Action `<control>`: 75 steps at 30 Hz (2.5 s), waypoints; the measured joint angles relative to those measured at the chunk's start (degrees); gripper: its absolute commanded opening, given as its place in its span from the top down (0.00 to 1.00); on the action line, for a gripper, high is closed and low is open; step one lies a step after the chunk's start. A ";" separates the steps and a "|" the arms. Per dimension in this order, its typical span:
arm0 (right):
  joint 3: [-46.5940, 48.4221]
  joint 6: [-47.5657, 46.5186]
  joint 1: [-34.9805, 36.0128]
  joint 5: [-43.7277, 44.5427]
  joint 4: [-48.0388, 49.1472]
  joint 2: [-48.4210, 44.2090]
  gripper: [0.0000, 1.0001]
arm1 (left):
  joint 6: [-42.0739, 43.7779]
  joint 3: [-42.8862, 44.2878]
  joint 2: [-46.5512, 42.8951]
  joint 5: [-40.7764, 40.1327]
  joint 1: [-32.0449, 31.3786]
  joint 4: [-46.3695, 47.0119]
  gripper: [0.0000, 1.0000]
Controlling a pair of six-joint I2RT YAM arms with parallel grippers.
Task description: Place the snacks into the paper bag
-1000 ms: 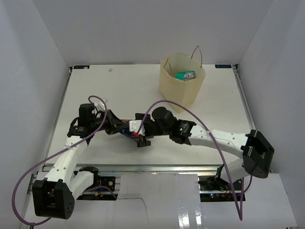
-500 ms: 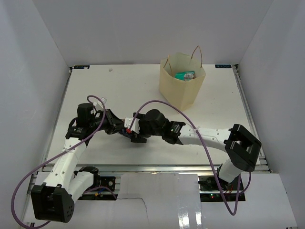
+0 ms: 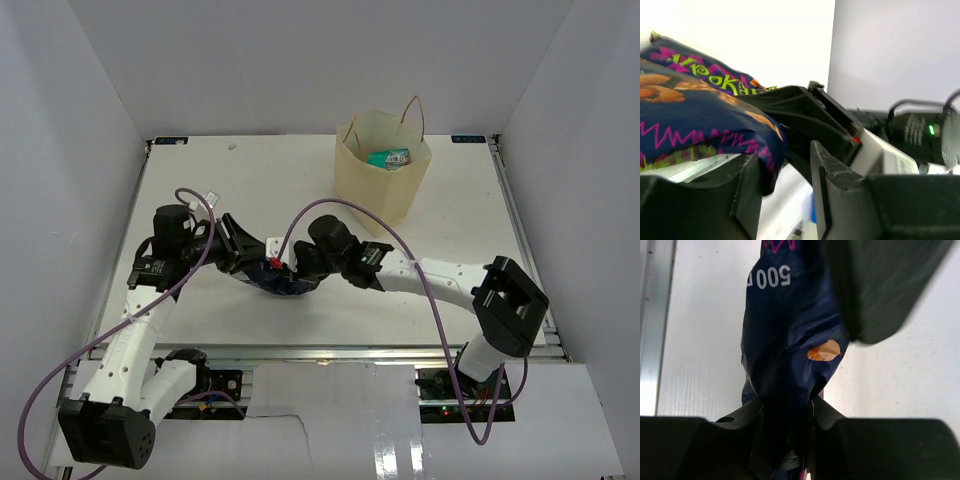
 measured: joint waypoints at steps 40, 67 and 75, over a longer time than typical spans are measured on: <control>59.91 28.55 -47.58 -27.89 -13.94 -1.22 0.92 | 13.66 5.22 -17.11 -22.03 -0.37 -5.88 0.16; 36.81 21.49 -50.16 -24.55 -14.95 5.07 0.86 | 11.26 0.76 -19.71 -23.52 -0.37 -5.29 0.15; 36.72 19.71 -51.08 -25.70 -10.29 6.25 0.24 | 11.06 0.00 -19.56 -23.52 -0.37 -4.63 0.13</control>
